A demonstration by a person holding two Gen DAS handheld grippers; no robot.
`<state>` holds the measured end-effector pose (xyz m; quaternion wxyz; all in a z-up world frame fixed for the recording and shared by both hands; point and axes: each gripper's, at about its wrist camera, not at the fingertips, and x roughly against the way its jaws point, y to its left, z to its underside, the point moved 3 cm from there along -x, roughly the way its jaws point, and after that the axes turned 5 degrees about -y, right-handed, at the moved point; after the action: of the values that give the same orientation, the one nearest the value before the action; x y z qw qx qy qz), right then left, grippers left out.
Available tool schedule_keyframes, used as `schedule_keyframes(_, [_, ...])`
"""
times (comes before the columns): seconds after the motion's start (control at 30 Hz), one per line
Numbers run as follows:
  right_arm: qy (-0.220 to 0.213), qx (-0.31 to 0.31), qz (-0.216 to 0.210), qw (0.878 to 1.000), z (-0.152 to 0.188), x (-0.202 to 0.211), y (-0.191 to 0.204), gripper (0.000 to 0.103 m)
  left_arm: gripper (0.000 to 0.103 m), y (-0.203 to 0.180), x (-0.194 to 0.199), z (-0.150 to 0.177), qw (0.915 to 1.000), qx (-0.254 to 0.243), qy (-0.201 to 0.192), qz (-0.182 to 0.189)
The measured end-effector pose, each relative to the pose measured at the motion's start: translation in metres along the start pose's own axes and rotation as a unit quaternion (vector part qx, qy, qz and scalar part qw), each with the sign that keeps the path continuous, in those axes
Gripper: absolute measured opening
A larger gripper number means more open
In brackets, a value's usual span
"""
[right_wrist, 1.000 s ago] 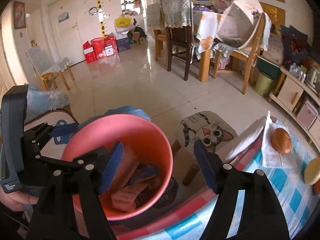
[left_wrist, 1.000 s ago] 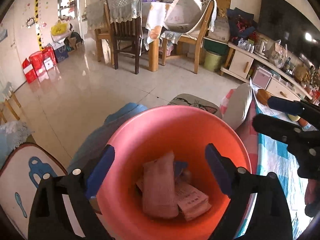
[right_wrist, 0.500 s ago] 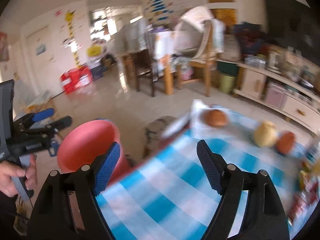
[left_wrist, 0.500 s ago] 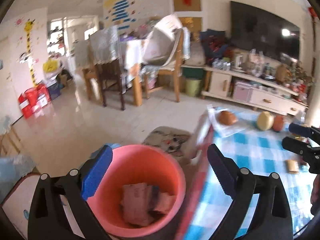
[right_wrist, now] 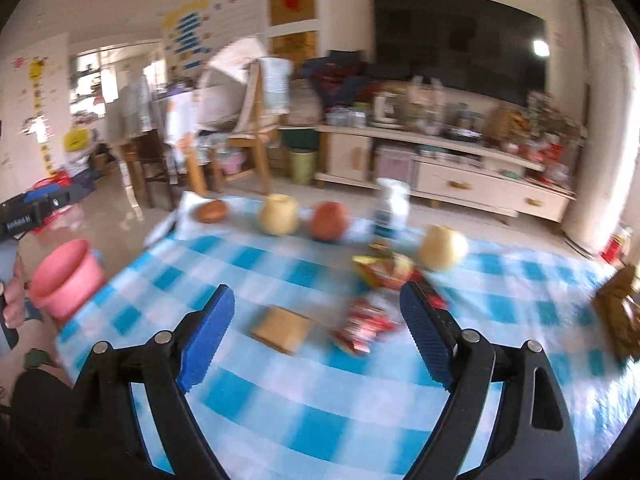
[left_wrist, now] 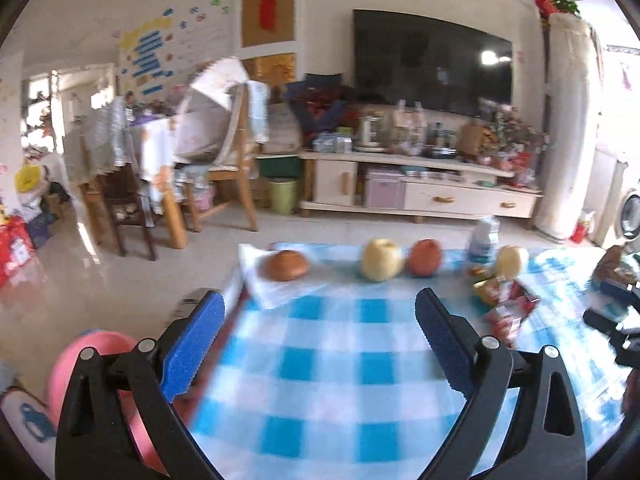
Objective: Collect trash
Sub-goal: 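Grasp the tan square packet with the left tool while the right tool grasps the red snack packet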
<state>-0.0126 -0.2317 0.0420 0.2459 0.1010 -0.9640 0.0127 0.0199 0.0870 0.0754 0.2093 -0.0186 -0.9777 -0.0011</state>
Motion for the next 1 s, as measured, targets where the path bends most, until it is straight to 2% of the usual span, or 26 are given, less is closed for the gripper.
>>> schedule_keyframes(0.07, [0.009,-0.005,0.023,1.000,0.014,-0.003,-0.027,0.089,0.095,-0.031,-0.017,0.005,0.9994,0.009,0.003,0.032])
schedule_keyframes(0.17, [0.026,-0.010,0.037,0.999,0.030,-0.021,-0.051,0.089,0.095,-0.077,-0.047,0.021,0.9971,0.006,0.028,0.070])
schedule_keyframes(0.27, [0.039,-0.036,0.025,0.998,0.040,-0.047,-0.062,0.089,0.095,-0.112,-0.076,0.044,0.9946,-0.013,0.053,0.088])
schedule_keyframes(0.33, [0.052,-0.062,0.018,0.997,0.045,-0.066,-0.070,0.089,0.095,-0.133,-0.103,0.067,0.9919,-0.032,0.086,0.087])
schedule_keyframes(0.4, [0.063,-0.085,0.008,0.994,0.046,-0.089,-0.072,0.089,0.095,-0.141,-0.121,0.085,0.9894,-0.048,0.113,0.077])
schedule_keyframes(0.57, [0.082,-0.073,-0.025,0.994,0.042,-0.136,-0.046,0.089,0.095,-0.147,-0.139,0.118,0.9844,-0.095,0.142,0.040])
schedule_keyframes(0.63, [0.093,-0.064,-0.029,0.993,0.043,-0.149,-0.039,0.083,0.095,-0.144,-0.148,0.128,0.9810,-0.105,0.160,0.032])
schedule_keyframes(0.73, [0.123,-0.059,-0.025,0.990,0.053,-0.168,-0.027,0.069,0.095,-0.142,-0.153,0.133,0.9782,-0.100,0.178,0.040])
schedule_keyframes(0.83, [0.143,-0.049,-0.019,0.988,0.061,-0.180,-0.019,0.068,0.095,-0.146,-0.160,0.138,0.9754,-0.097,0.191,0.051])
schedule_keyframes(0.9, [0.141,-0.037,-0.006,0.989,0.061,-0.181,-0.015,0.068,0.095,-0.147,-0.162,0.138,0.9754,-0.089,0.193,0.058])
schedule_keyframes(0.93, [0.142,-0.033,-0.001,0.989,0.061,-0.182,-0.015,0.065,0.093,-0.148,-0.162,0.138,0.9752,-0.086,0.194,0.062])
schedule_keyframes(0.97, [0.142,-0.027,0.005,0.989,0.061,-0.182,-0.014,0.063,0.080,-0.149,-0.162,0.138,0.9751,-0.081,0.194,0.069])
schedule_keyframes(1.0, [0.143,-0.021,0.012,0.989,0.060,-0.181,-0.014,0.054,0.073,-0.149,-0.162,0.138,0.9745,-0.067,0.197,0.085])
